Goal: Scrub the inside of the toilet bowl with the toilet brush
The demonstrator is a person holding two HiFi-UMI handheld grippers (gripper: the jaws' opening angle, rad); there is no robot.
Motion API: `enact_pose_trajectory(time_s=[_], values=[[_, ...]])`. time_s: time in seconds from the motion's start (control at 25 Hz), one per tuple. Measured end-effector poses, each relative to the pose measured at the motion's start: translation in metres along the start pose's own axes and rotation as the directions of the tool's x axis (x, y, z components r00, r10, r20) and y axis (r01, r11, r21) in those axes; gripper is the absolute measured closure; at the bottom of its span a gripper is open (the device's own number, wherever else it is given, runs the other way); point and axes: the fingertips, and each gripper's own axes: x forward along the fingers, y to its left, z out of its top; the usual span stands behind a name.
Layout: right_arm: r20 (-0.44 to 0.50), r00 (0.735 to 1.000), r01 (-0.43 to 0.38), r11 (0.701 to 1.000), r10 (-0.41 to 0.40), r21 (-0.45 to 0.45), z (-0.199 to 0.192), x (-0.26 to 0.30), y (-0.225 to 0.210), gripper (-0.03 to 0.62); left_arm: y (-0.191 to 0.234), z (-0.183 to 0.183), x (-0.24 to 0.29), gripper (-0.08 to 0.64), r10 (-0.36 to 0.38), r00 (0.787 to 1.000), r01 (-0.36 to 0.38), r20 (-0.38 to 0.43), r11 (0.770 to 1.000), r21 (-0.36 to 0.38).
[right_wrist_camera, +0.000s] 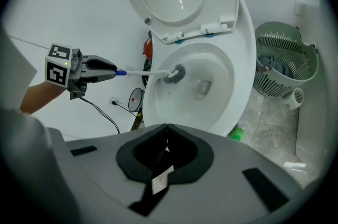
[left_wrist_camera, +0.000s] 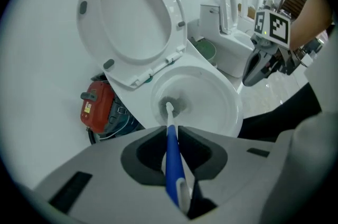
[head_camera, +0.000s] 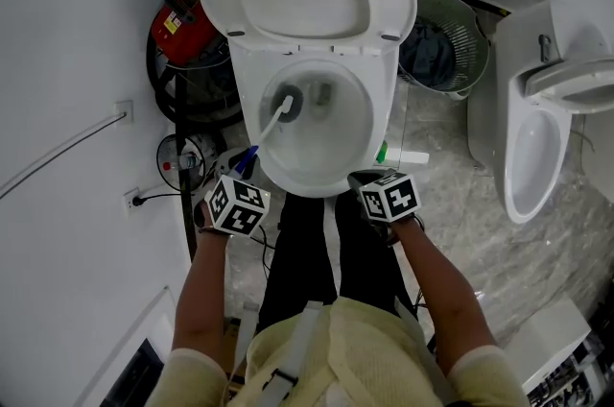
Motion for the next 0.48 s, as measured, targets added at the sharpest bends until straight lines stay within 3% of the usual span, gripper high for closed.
enact_pose_trajectory(time_s=[0.12, 0.32, 0.48], values=[[-0.002, 1.0, 0.001, 1.0, -0.001, 0.001, -0.001, 0.0, 0.0, 0.577, 0.001, 0.01, -0.002, 0.485, 0.007, 0.999, -0.005, 0.033, 0.997, -0.073], [0.005, 1.0, -0.003, 1.0, 0.003, 0.004, 0.0, 0.0, 0.001, 0.577, 0.005, 0.016, -0.002, 0.485, 0.055, 0.998, -0.05, 0.043, 0.994, -0.098], [0.007, 1.0, 0.0, 1.0, 0.0, 0.011, -0.002, -0.001, -0.002, 0.577, 0.005, 0.018, 0.003, 0.485, 0.045, 0.998, -0.036, 0.048, 0.985, -0.166]])
